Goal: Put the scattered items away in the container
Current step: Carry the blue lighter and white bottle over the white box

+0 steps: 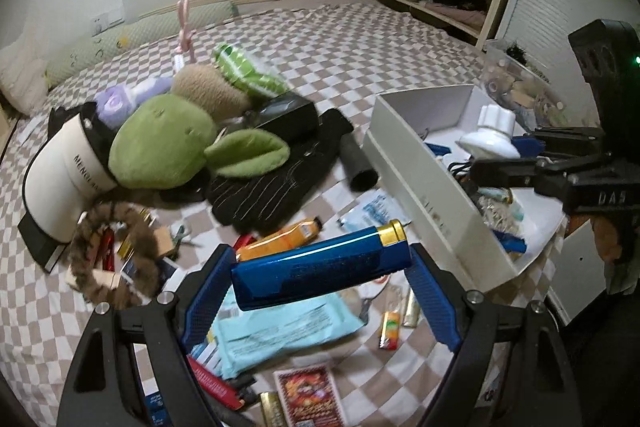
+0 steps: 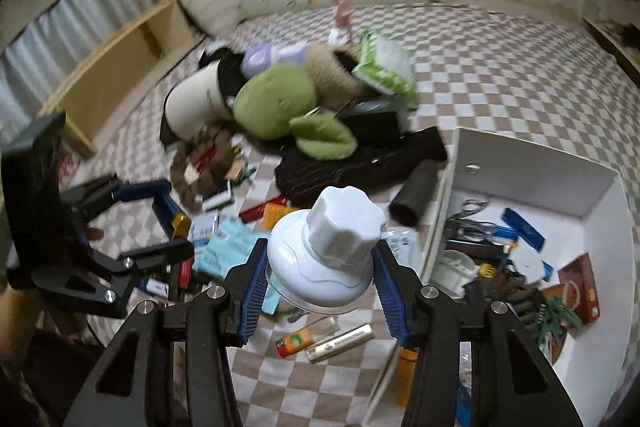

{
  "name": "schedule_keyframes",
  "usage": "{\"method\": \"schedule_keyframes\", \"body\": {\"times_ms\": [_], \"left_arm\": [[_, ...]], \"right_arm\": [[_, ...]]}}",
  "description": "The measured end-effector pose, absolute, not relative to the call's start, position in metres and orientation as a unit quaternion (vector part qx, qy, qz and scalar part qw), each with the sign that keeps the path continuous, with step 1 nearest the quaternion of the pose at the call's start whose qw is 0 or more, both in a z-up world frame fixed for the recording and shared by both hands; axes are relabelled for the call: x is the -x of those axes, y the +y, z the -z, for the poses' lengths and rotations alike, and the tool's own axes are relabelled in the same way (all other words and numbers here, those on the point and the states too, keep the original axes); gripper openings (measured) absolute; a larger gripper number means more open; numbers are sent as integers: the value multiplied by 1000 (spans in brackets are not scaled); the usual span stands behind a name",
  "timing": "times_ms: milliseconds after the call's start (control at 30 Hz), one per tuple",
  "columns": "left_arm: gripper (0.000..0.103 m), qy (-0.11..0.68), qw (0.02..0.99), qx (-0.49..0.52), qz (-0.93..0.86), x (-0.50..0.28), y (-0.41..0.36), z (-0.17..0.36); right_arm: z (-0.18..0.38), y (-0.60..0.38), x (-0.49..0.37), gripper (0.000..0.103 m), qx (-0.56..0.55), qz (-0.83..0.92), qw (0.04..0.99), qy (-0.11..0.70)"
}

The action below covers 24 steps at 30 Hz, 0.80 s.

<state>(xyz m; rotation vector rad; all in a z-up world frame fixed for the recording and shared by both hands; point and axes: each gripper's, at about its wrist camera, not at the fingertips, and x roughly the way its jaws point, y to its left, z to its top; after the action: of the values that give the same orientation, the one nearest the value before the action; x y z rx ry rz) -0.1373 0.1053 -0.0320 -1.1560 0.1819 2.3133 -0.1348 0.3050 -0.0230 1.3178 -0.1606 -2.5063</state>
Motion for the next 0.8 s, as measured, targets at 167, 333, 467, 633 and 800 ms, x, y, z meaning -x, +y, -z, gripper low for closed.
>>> {"method": "schedule_keyframes", "body": {"times_ms": [167, 333, 467, 633, 800], "left_arm": [[86, 72, 283, 419, -860, 137, 129, 24], [86, 75, 294, 409, -861, 138, 151, 17], [86, 75, 304, 402, -860, 137, 171, 11], [86, 74, 321, 395, -858, 135, 197, 4], [86, 81, 337, 391, -852, 131, 219, 1]], "right_arm": [[10, 341, 129, 52, -431, 891, 113, -91], [1, 377, 124, 52, -411, 901, 74, -117], [0, 405, 120, 52, -404, 902, 46, -143], [4, 439, 116, 52, -400, 901, 4, -168], [20, 462, 117, 52, -421, 890, -26, -174]]}}
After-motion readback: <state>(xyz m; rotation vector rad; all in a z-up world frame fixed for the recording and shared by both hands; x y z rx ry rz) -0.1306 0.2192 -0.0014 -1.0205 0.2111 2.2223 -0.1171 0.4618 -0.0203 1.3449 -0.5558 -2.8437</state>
